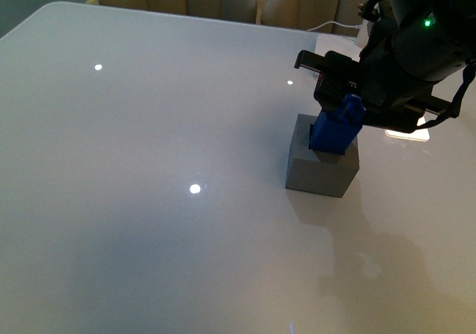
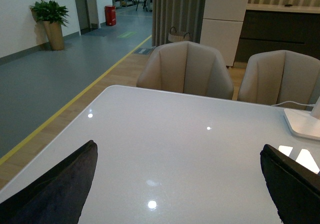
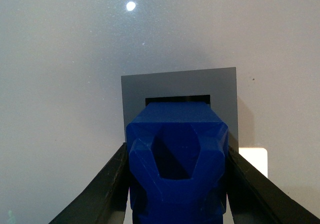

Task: Insert blue part into gray base

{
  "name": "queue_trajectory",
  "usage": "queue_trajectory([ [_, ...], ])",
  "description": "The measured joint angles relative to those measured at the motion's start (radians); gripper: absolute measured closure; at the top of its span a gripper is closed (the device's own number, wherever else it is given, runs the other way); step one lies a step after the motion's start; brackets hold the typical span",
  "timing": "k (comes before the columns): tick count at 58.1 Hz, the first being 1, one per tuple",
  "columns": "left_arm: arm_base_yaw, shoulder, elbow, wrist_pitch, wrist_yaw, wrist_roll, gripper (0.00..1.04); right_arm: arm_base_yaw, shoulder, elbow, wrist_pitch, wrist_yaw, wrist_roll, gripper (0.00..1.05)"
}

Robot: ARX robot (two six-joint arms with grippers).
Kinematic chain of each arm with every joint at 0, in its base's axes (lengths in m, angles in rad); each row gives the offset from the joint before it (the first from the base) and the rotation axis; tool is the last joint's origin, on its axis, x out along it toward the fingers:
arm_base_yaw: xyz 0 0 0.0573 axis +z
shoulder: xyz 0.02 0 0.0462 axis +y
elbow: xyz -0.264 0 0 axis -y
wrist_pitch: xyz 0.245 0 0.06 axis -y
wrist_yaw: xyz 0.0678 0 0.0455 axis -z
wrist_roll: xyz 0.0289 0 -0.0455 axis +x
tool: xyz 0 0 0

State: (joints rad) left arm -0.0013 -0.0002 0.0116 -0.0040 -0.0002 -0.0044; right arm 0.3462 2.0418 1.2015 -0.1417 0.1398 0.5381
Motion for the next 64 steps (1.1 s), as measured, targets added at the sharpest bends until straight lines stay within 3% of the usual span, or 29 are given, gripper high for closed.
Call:
queue_trajectory([
  [17, 0.0, 0.0, 0.0, 0.0, 0.0, 0.0, 0.07, -0.002, 0.013, 0.009, -0.011, -0.003, -0.002, 0.59],
  [24, 0.0, 0.0, 0.0, 0.0, 0.0, 0.0, 0.07, -0.002, 0.026, 0.01, -0.014, -0.01, -0.004, 0.33],
  [34, 0.0, 0.0, 0.0, 0.0, 0.0, 0.0, 0.07, -0.002, 0.023, -0.002, 0.011, -0.013, -0.002, 0.07],
  [59, 0.0, 0.0, 0.0, 0.0, 0.0, 0.0, 0.07, -0.023, -0.389, -0.273, 0.187, 0.035, -0.061, 0.09],
  [61, 0.0, 0.0, 0.0, 0.0, 0.0, 0.0, 0.07, -0.023, -0.421, -0.31, 0.248, 0.066, -0.091, 0.11],
  [64, 0.0, 0.0, 0.0, 0.0, 0.0, 0.0, 0.07, -0.025, -0.488, -0.434, 0.529, 0.14, -0.204, 0.2],
])
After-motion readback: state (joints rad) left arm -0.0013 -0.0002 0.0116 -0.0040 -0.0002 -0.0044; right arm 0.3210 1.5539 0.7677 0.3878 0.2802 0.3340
